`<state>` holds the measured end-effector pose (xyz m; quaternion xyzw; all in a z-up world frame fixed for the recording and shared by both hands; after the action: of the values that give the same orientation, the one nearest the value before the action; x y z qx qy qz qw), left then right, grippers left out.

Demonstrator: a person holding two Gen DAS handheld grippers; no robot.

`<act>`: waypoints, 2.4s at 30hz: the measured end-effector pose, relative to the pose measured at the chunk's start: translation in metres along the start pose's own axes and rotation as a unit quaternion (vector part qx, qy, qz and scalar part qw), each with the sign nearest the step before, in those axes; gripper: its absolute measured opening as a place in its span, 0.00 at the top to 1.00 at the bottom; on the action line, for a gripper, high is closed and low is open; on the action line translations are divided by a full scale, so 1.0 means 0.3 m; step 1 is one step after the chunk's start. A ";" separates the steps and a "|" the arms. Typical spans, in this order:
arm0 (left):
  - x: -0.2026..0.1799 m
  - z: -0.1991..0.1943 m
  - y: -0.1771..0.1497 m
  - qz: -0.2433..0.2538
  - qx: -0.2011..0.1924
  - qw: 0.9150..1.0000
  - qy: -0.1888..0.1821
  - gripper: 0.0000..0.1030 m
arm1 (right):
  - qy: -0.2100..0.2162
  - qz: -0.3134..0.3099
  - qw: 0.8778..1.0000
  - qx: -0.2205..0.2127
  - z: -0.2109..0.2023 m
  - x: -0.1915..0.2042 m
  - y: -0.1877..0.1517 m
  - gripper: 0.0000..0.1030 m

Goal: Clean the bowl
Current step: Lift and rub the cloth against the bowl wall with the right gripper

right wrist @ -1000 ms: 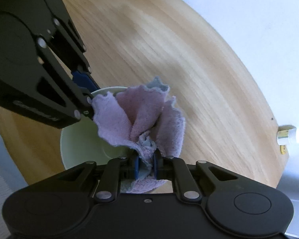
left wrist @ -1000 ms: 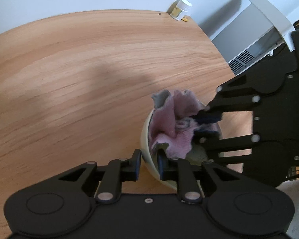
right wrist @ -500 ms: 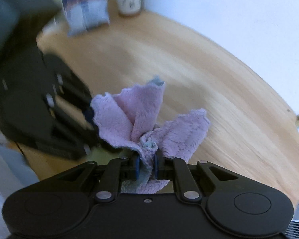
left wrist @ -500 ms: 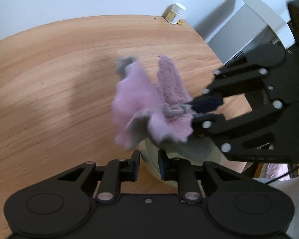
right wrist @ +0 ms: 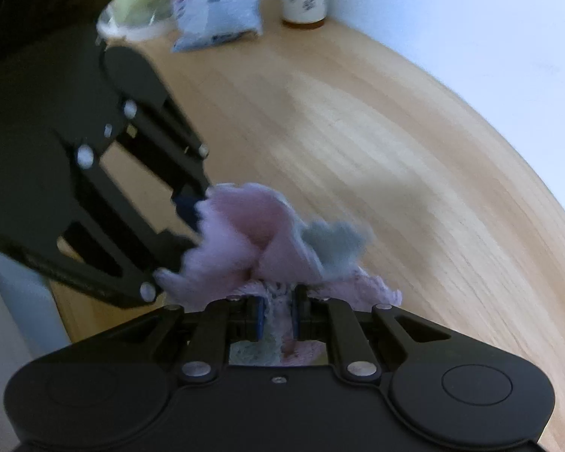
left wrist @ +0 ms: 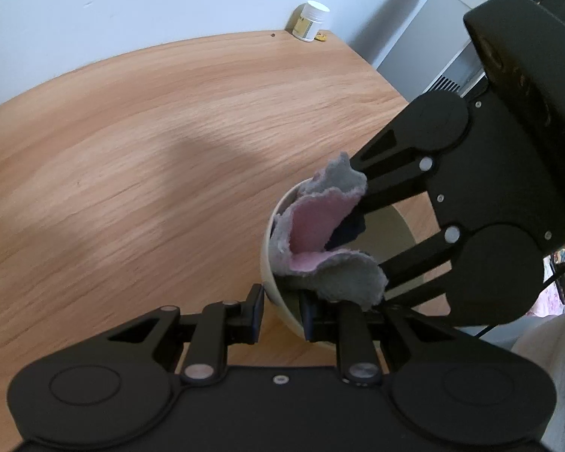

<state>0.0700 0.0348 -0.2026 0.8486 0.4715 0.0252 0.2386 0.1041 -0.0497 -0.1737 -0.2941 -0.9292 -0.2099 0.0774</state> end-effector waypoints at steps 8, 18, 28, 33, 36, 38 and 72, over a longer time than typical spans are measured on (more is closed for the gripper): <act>0.024 -0.002 0.006 -0.054 0.004 0.998 -0.016 0.83 | 0.017 0.047 0.999 0.009 -0.009 -0.011 -0.010 0.86; 0.036 0.011 -0.003 -0.107 0.010 0.994 -0.025 0.85 | 0.089 0.164 0.982 -0.016 -0.015 -0.040 -0.015 0.82; 0.031 0.027 0.013 -0.070 0.002 0.997 0.018 0.83 | 0.035 0.121 0.991 0.036 0.045 -0.008 -0.025 0.83; 0.015 0.026 0.022 -0.046 0.004 0.999 0.027 0.85 | 0.027 0.098 0.990 0.094 0.034 0.054 -0.044 0.84; 0.002 0.025 0.024 -0.026 0.002 0.999 0.038 0.87 | -0.002 0.080 0.991 0.108 0.025 0.062 -0.054 0.84; 0.000 0.023 0.022 -0.020 0.003 0.999 0.033 0.87 | -0.010 0.081 0.991 0.109 0.016 0.062 -0.053 0.84; -0.038 0.007 0.004 0.061 -0.009 0.998 0.030 0.86 | -0.131 -0.108 0.985 0.009 0.024 0.131 0.036 0.85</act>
<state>0.0652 0.0244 -0.2019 0.8724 0.4256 0.0694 0.2301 0.0783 -0.0183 -0.1660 -0.2160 -0.9595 -0.1685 -0.0654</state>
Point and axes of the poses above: each gripper's, at about its wrist camera, not at the fingertips, and z roughly the way its jaws point, x to its left, y to its top, the point moved 8 cm from there along z, roughly the way its jaws point, and after that the axes turned 9 degrees about y, right-handed, at the moved point
